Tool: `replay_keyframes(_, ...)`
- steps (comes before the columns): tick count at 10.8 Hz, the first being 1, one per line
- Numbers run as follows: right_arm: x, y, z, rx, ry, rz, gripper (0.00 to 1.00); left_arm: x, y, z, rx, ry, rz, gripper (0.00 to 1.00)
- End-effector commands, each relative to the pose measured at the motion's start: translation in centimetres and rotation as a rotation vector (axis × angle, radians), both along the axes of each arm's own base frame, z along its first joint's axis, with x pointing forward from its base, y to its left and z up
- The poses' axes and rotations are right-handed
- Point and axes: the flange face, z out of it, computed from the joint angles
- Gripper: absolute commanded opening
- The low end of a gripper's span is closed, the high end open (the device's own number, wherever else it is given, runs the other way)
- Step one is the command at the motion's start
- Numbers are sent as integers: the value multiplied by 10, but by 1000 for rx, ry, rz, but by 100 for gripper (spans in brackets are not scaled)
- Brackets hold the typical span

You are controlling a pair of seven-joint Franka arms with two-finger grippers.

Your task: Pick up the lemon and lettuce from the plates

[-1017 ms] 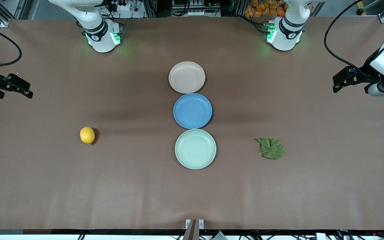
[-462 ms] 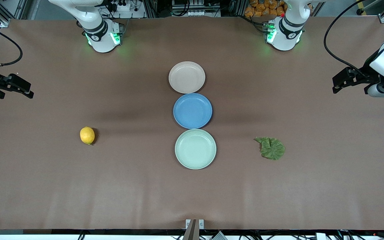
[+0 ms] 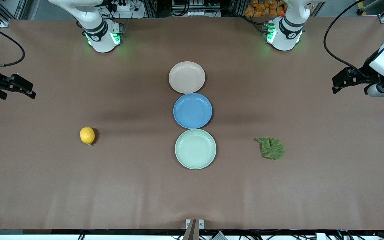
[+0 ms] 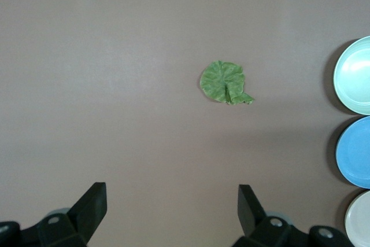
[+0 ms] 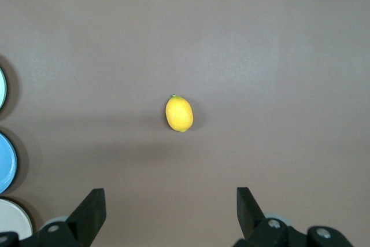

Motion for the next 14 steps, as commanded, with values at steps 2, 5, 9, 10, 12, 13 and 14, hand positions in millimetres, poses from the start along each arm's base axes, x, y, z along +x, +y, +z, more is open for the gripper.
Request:
replay_keyframes(2, 5, -5, -1, -11, 6, -8, 100, 1, -1, -1, -11, -7, -24, 100)
replay_keyframes(5, 6, 1, -2, -18, 5, -6, 100, 2, -3, 4, -15, -30, -26, 100)
replay_keyframes(9, 5, 1, -10, -18, 20, -8, 100, 3, -7, 4, -14, -32, -30, 100)
replay_keyframes(10, 5, 0, -10, -18, 20, -9, 100, 3, -6, 4, -14, -32, -29, 100)
replay_keyframes(12, 6, 1, -10, -18, 15, -5, 100, 3, -4, 5, -12, -33, -29, 100)
replay_keyframes(13, 6, 1, -10, -18, 15, -6, 100, 3, -6, 5, -14, -33, -18, 100)
replay_keyframes(14, 6, 1, -10, -18, 17, -6, 100, 3, -7, 4, -14, -32, -18, 100)
